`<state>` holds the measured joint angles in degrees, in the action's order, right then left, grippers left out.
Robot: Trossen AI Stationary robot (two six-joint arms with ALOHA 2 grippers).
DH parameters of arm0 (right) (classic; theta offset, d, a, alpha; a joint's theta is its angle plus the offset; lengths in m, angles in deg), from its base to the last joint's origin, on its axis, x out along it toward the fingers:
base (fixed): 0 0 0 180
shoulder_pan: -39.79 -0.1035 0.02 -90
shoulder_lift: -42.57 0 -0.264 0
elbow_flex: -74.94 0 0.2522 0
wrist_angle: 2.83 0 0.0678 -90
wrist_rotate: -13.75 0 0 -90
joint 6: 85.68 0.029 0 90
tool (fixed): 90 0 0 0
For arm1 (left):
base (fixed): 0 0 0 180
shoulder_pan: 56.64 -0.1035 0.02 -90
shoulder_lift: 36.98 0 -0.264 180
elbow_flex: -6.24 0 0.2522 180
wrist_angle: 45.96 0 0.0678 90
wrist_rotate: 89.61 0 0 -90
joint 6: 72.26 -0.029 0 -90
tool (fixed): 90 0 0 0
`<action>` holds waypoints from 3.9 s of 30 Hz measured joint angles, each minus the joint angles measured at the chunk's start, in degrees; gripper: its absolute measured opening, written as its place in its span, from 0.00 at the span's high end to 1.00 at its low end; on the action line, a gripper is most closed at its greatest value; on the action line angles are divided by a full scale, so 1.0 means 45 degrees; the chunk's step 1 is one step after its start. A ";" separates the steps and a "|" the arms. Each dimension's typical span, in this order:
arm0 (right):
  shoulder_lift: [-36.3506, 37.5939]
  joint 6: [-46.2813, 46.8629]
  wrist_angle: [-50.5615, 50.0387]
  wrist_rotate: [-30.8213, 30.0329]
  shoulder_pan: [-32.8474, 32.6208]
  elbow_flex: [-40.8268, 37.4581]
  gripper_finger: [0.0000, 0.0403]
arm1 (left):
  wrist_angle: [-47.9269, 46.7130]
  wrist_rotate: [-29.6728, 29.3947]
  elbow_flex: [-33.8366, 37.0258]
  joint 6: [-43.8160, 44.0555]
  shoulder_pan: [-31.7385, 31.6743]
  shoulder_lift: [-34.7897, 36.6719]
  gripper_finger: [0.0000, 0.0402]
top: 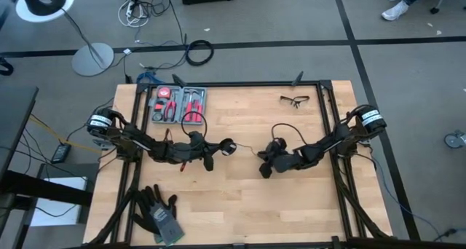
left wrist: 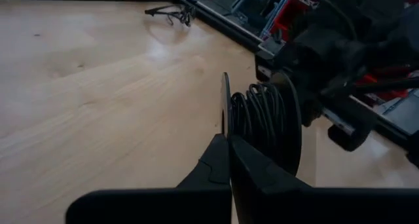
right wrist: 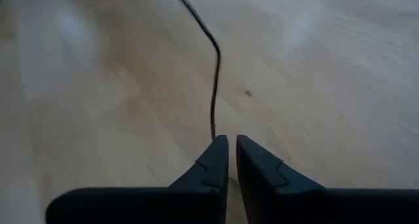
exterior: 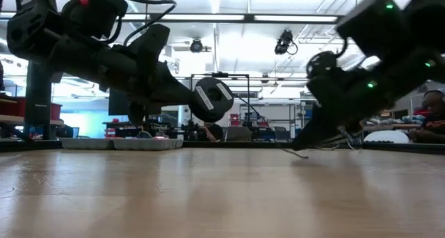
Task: Coil cords
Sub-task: Coil the black wire on the black spool
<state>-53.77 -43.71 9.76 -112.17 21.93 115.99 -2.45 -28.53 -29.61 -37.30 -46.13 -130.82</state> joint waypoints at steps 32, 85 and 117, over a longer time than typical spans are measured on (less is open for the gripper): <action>-0.1044 -0.3247 0.3446 0.2091 0.1596 -0.0572 0.73 | 0.0375 -0.0252 0.0143 -0.0085 0.0000 0.0000 1.00; -0.1477 -0.5264 -0.1144 0.3203 0.2170 0.4304 1.00 | 0.3838 -0.0762 0.0092 -0.1058 -0.0005 -0.0005 1.00; -0.2522 -0.3916 -0.0925 0.6072 0.0961 0.4882 0.99 | -0.2918 -0.1954 -0.1534 0.2366 -0.0004 -0.1718 1.00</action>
<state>-65.11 -61.33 5.60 -84.84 26.25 137.96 -15.58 -37.33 -36.52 -26.65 -46.15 -138.55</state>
